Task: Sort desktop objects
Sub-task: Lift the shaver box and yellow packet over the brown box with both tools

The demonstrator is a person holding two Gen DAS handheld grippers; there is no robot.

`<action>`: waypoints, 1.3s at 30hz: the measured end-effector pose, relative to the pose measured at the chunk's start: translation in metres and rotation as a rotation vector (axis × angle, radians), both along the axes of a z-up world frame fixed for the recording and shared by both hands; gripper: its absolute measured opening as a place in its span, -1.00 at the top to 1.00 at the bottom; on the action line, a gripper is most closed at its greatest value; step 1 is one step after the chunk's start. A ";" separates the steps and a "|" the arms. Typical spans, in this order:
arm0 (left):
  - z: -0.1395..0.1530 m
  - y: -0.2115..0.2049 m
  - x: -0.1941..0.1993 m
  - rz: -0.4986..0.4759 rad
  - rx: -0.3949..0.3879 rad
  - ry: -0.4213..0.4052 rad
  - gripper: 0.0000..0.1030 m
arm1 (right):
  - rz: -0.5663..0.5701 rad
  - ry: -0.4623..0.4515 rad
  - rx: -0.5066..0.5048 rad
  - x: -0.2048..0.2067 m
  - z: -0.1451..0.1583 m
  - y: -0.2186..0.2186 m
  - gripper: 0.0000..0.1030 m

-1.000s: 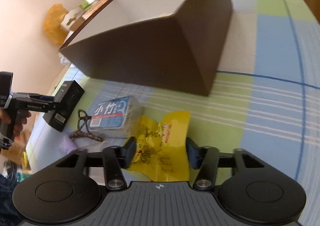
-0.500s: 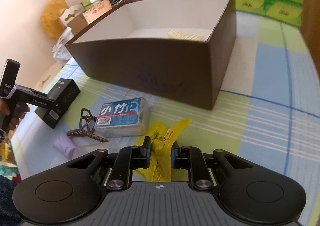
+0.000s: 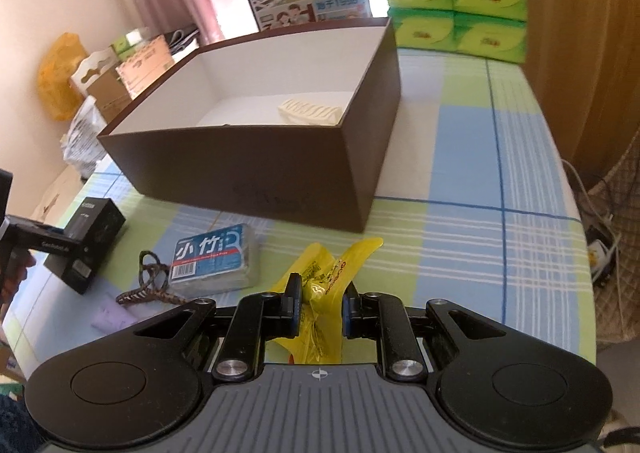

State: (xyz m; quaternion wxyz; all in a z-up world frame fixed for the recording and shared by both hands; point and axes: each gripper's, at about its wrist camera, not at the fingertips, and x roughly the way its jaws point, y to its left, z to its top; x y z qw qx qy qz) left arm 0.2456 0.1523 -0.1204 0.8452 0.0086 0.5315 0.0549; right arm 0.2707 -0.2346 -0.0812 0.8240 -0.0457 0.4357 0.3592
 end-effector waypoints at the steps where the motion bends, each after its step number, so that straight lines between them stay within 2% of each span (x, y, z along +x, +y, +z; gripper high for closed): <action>1: 0.002 0.001 -0.001 0.001 0.000 -0.005 -0.49 | -0.008 -0.002 0.000 -0.001 0.002 -0.001 0.71; 8: 0.019 0.009 -0.014 0.012 -0.015 -0.045 -0.49 | -0.039 -0.023 0.010 -0.010 0.016 -0.001 0.70; 20: 0.065 0.014 -0.029 -0.008 -0.035 -0.155 -0.49 | 0.010 -0.082 0.041 -0.025 0.051 0.017 0.70; 29: 0.098 -0.006 -0.010 -0.091 -0.068 -0.246 -0.49 | 0.066 -0.150 0.082 -0.023 0.082 0.042 0.70; 39: 0.133 -0.026 0.032 -0.151 -0.060 -0.333 -0.49 | 0.055 -0.228 0.077 0.002 0.106 0.062 0.70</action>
